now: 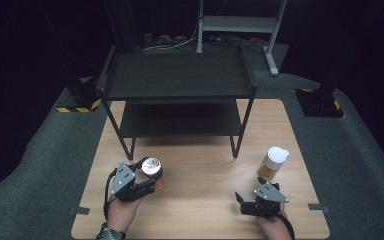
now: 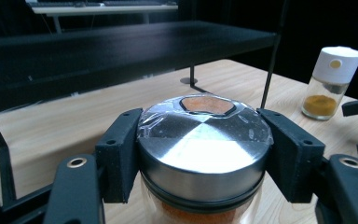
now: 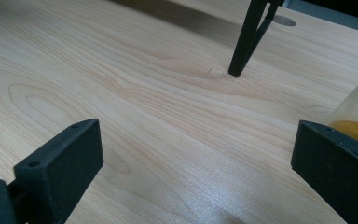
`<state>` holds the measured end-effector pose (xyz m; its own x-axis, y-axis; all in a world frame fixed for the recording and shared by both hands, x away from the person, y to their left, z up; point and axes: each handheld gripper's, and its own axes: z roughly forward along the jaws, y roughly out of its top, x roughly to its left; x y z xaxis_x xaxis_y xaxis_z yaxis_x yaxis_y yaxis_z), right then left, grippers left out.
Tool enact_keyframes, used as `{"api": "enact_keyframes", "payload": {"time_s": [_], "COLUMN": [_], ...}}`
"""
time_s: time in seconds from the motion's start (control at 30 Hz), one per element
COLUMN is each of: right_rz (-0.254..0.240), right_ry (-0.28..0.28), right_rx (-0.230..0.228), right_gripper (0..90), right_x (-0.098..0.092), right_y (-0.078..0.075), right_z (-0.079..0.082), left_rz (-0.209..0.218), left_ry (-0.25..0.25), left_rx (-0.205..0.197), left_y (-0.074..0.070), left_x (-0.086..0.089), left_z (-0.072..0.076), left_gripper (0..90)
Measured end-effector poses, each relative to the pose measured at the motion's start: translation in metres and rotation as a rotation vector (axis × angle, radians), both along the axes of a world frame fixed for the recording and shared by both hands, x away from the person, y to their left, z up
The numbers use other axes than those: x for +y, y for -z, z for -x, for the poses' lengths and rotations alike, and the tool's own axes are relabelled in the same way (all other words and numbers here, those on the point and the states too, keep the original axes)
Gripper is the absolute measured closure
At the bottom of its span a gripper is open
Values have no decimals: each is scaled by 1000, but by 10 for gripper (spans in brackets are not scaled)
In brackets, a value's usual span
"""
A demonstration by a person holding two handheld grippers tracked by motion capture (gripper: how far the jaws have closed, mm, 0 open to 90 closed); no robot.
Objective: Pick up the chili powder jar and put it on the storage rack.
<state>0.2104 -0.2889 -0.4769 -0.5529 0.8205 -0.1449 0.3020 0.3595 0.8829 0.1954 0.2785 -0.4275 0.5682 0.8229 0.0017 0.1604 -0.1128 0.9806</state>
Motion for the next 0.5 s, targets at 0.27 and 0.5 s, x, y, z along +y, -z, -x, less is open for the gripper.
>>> {"api": "enact_keyframes", "payload": {"time_s": [0.27,0.5], "right_rz": [5,26], "right_ry": [-7,5], "right_rx": [-2,5], "right_gripper": [17,17], "right_x": [0,4], "right_y": [0,-2], "right_z": [0,-1], "left_rz": [25,35], "left_ry": [-11,-14], "left_rx": [-31,-65], "left_y": [-21,-34], "left_x": [3,5], "left_z": [10,16], "left_gripper": [346,346]}}
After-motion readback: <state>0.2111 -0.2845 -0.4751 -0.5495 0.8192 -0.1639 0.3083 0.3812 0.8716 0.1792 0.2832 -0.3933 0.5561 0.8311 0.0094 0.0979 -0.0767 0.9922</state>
